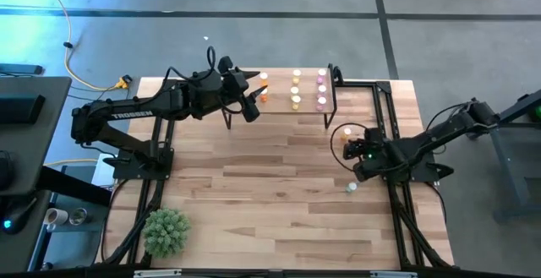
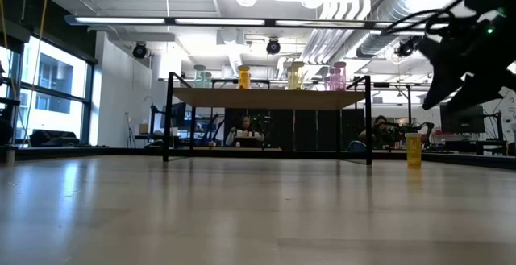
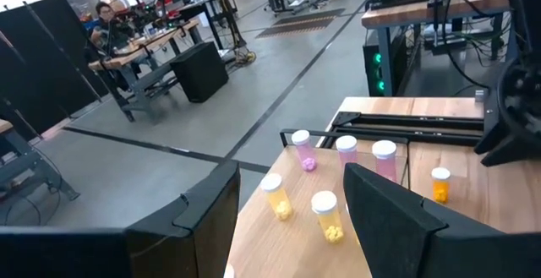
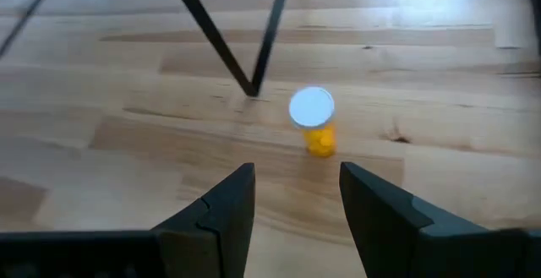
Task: Pick and place medicine bottles onto shelf by color
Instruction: Put the orange pill bottle on the shelf aligned with the other orange pill bottles
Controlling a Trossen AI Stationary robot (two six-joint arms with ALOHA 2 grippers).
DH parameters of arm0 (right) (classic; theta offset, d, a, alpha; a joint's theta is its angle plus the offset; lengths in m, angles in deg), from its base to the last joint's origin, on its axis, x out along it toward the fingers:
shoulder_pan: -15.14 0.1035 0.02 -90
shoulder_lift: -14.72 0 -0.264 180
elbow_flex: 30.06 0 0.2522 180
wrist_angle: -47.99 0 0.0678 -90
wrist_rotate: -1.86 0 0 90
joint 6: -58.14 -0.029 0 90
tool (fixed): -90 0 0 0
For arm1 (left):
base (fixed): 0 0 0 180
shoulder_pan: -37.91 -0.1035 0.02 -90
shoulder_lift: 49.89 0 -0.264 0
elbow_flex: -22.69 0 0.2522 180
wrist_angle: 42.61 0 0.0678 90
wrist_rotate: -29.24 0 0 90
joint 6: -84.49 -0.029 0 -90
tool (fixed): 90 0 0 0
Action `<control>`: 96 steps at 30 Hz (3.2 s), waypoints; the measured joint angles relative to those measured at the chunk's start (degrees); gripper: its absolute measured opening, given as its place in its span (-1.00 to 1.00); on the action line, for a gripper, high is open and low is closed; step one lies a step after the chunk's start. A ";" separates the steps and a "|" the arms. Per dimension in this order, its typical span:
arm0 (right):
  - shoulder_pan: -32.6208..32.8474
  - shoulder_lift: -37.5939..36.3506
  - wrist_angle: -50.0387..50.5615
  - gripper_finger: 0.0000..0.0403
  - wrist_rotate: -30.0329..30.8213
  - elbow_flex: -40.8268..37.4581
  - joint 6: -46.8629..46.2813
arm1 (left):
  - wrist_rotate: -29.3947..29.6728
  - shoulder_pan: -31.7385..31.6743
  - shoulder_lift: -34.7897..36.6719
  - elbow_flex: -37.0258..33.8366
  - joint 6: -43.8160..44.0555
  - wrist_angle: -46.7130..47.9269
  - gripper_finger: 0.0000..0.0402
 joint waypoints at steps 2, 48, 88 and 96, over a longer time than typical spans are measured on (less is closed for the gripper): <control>0.00 -3.85 0.67 -0.18 -0.15 0.00 2.40 | -0.01 -0.02 0.00 0.00 0.00 0.01 0.00; -18.67 -11.87 -6.38 -0.18 -15.14 0.01 45.89 | -0.01 -0.02 0.00 0.00 0.04 2.86 0.00; -23.19 15.73 -22.09 0.03 -19.52 1.05 21.23 | 0.91 0.00 0.00 0.00 -1.54 2.98 0.00; -25.34 15.73 -19.05 0.15 -20.21 1.05 17.79 | 1.10 0.00 0.00 0.00 -1.53 2.98 0.00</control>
